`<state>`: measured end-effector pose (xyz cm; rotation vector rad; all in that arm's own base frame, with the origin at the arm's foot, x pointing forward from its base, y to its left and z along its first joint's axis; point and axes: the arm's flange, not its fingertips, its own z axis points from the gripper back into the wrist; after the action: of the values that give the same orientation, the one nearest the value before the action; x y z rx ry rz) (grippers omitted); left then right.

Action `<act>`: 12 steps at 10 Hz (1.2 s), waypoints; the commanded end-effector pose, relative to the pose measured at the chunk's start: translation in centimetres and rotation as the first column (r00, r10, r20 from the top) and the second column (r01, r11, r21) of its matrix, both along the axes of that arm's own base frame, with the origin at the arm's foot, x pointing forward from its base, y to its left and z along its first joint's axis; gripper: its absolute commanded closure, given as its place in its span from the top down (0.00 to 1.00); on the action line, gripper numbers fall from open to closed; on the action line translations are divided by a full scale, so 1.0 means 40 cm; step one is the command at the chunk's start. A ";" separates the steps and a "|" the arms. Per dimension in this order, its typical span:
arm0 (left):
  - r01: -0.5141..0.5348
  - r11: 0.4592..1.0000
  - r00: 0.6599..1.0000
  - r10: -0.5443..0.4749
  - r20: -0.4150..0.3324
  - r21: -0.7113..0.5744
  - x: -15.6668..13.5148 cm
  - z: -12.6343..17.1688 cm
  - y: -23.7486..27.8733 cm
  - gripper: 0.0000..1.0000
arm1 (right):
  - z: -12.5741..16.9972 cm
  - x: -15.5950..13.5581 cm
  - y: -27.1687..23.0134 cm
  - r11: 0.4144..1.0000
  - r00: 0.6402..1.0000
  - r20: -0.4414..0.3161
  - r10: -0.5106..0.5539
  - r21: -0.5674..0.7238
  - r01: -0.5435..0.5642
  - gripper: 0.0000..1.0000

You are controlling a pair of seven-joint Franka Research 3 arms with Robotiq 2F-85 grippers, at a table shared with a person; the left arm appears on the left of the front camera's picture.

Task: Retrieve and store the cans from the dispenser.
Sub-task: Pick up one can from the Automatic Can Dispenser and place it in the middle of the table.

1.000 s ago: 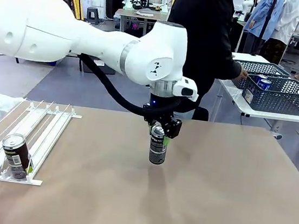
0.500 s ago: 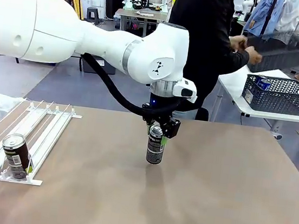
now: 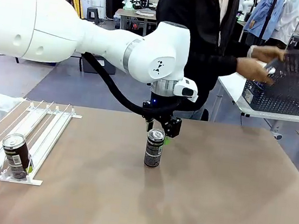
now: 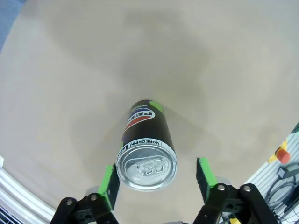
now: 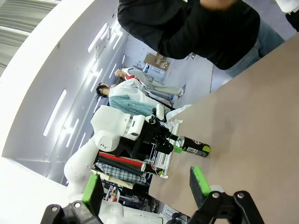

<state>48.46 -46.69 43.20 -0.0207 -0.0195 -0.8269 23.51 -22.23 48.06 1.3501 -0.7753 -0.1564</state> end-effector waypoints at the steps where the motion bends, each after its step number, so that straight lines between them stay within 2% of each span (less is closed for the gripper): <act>1: -0.009 1.000 1.000 0.009 0.014 0.030 0.000 0.009 0.005 1.00 | 0.008 0.006 0.001 1.000 1.000 0.025 -0.010 0.017 0.009 1.00; 4: -0.027 1.000 1.000 0.027 0.015 -0.006 0.002 0.033 0.021 1.00 | 0.008 0.006 0.001 1.000 1.000 0.025 -0.010 0.017 0.009 1.00; 6: -0.051 0.995 0.999 0.052 0.010 -0.086 -0.046 0.125 0.094 1.00 | 0.008 0.006 0.001 1.000 1.000 0.025 -0.010 0.017 0.009 1.00; 8: -0.096 0.968 0.994 0.079 -0.082 -0.233 -0.117 0.239 0.283 1.00 | 0.008 0.006 0.001 1.000 1.000 0.025 -0.010 0.017 0.009 1.00; 10: -0.189 0.873 0.978 0.128 -0.162 -0.449 -0.162 0.337 0.551 1.00 | 0.008 0.006 0.001 1.000 1.000 0.025 -0.010 0.017 0.009 1.00; 11: -0.230 0.808 0.970 0.149 -0.191 -0.542 -0.184 0.357 0.670 1.00 | 0.008 0.006 0.001 1.000 1.000 0.025 -0.010 0.017 0.009 1.00; 12: -0.304 0.730 0.952 0.219 -0.212 -0.612 -0.201 0.360 0.788 1.00 | 0.008 0.006 0.001 1.000 1.000 0.025 -0.010 0.017 0.009 1.00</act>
<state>41.89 -19.01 59.90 -0.6531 -0.1651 -0.5625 23.52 -22.24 48.05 1.3502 -0.7748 -0.1570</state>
